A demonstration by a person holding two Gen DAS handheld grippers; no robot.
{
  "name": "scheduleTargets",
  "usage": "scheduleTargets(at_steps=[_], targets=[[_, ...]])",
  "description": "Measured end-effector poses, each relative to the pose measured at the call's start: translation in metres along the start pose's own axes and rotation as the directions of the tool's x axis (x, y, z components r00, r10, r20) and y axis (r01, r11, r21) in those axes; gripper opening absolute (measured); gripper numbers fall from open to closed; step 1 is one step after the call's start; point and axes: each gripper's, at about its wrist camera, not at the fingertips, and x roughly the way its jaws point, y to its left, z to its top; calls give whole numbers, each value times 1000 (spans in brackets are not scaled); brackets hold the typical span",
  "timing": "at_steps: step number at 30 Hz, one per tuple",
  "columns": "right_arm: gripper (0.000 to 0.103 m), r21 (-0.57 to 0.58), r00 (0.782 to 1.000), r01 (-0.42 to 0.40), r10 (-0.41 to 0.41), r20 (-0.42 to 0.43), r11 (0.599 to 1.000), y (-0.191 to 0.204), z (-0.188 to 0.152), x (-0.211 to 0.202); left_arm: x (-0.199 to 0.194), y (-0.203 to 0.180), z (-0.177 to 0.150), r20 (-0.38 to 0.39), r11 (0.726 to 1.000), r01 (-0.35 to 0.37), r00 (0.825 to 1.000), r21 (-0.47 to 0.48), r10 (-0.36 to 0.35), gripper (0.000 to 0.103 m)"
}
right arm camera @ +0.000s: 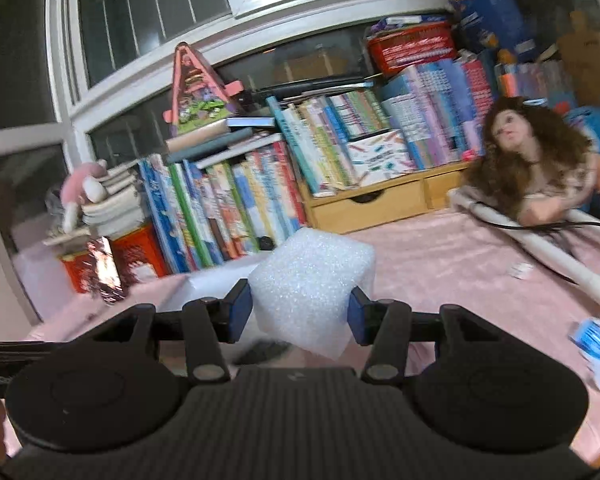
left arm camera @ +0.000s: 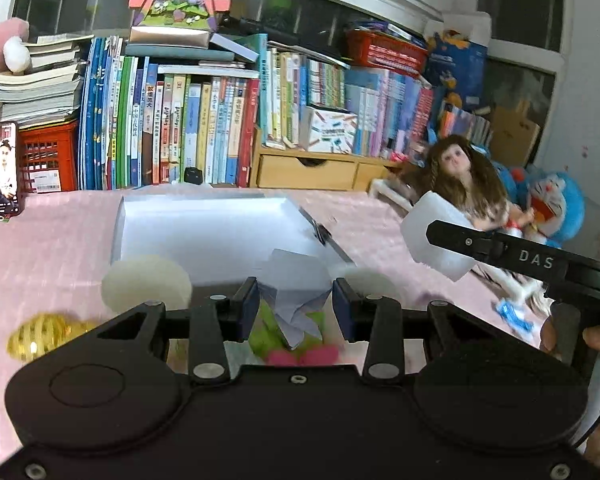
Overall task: Organize soft objects
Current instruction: 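Carry the tissue with the left gripper while the right gripper carries the foam block into the white box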
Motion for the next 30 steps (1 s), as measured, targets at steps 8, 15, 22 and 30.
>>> scheduleTargets(at_steps=[8, 15, 22, 30], targets=[[55, -13, 963, -193, 187, -193, 981, -1, 42, 83, 77, 39, 58, -146, 995, -8, 989, -98, -7, 38], [55, -124, 923, -227, 173, -344, 966, 12, 43, 147, 149, 65, 79, -263, 984, -36, 965, -172, -11, 38], [58, -213, 867, -261, 132, -480, 942, 18, 32, 192, 220, 88, 76, -416, 959, -116, 910, -257, -1, 38], [58, -223, 833, -242, 85, -547, 944, 12, 22, 222, 254, 85, 71, -455, 957, -147, 890, -252, 17, 38]])
